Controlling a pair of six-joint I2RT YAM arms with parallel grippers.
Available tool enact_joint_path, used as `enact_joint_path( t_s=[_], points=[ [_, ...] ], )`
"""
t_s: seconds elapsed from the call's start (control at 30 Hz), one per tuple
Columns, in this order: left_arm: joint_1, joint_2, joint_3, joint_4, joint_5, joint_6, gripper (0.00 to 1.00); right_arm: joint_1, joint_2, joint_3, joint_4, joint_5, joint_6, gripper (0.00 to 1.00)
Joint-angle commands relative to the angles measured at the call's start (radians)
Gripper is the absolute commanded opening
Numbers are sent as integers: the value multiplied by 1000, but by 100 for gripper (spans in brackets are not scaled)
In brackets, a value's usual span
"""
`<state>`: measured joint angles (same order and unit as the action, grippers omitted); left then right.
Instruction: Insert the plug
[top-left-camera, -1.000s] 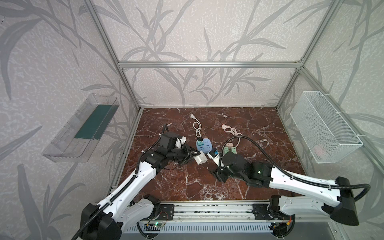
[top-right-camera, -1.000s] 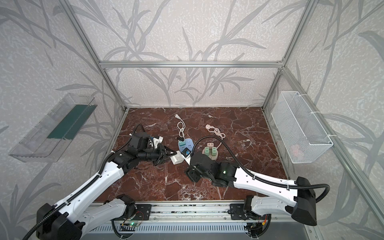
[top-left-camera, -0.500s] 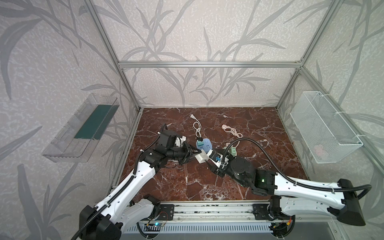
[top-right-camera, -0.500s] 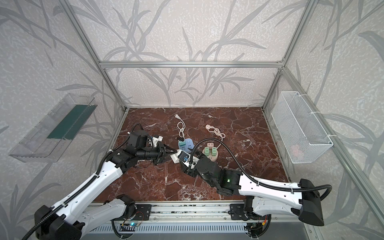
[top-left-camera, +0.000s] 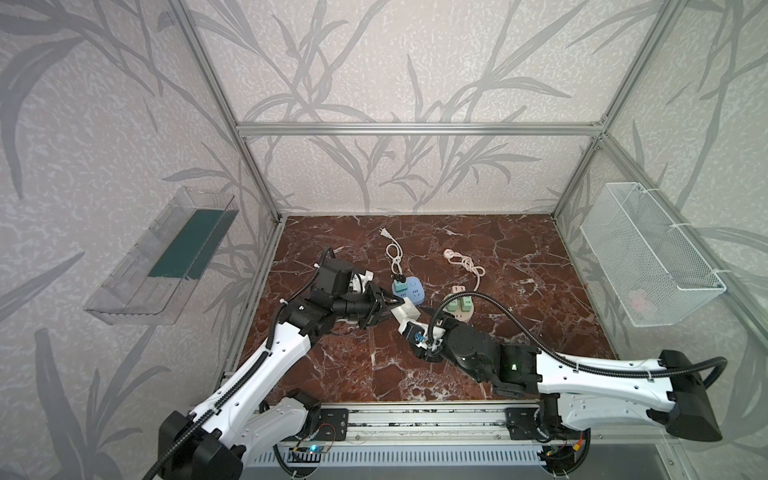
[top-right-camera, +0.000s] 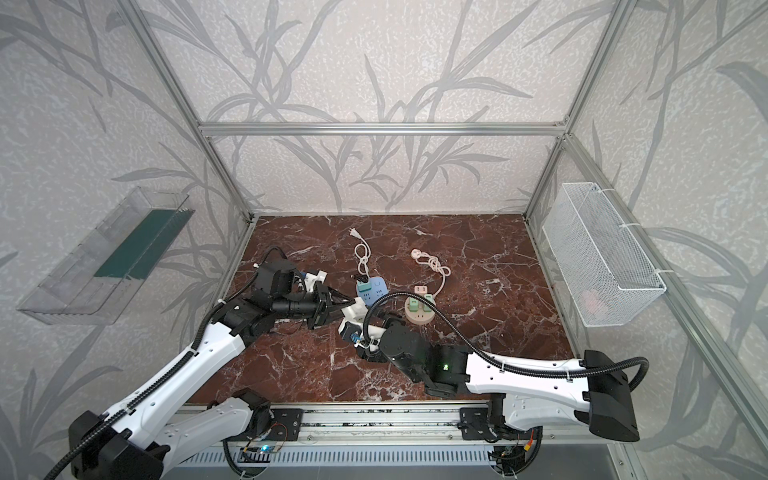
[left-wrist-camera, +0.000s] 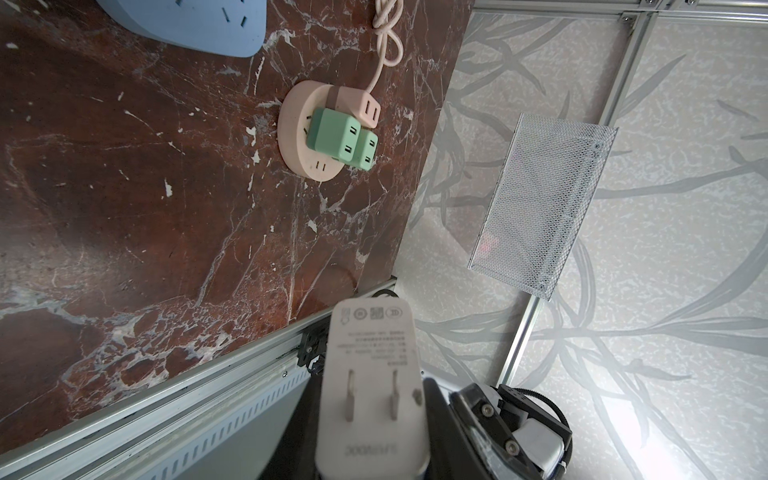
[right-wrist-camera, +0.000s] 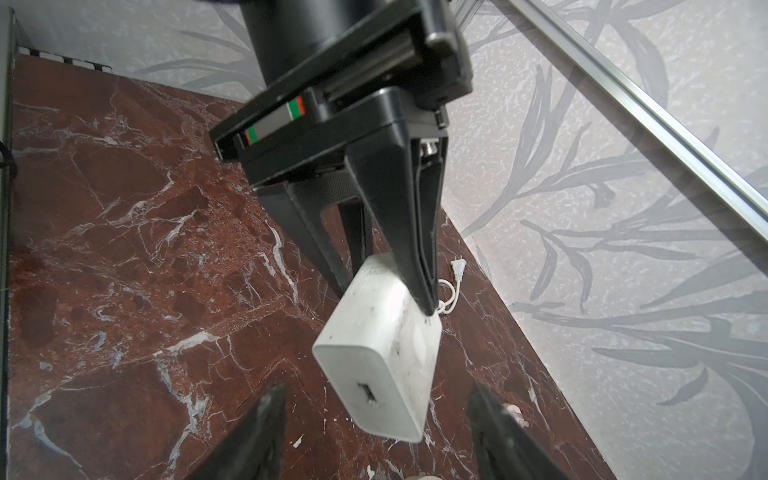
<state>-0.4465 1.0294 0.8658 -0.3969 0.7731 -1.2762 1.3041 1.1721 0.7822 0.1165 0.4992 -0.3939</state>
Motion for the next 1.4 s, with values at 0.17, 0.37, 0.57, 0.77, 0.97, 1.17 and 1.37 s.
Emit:
enact_joint_path(
  t_s=[0.17,0.37,0.57,0.77,0.97,1.17,1.37],
  points=[
    [0,-41,3,58,44,-33,0,7,62,-18,179,124,-80,69],
    [1,-50,-19,108,65,-62,0,4,75,-27,231,116,-112,65],
    [-3,-48,-24,146,103,-73,0,-18,49,-36,224,73,-87,49],
    [-5,-52,-49,213,130,-115,0,-70,-4,-53,177,3,-22,12],
    [-3,-46,-77,257,124,-133,0,-105,-44,-39,106,-19,53,0],
    [48,-72,-96,234,74,-87,71,-205,-45,71,-145,-172,226,0],
    [167,-134,-108,161,70,-36,89,-264,-13,163,-305,-266,312,0]
  ],
)
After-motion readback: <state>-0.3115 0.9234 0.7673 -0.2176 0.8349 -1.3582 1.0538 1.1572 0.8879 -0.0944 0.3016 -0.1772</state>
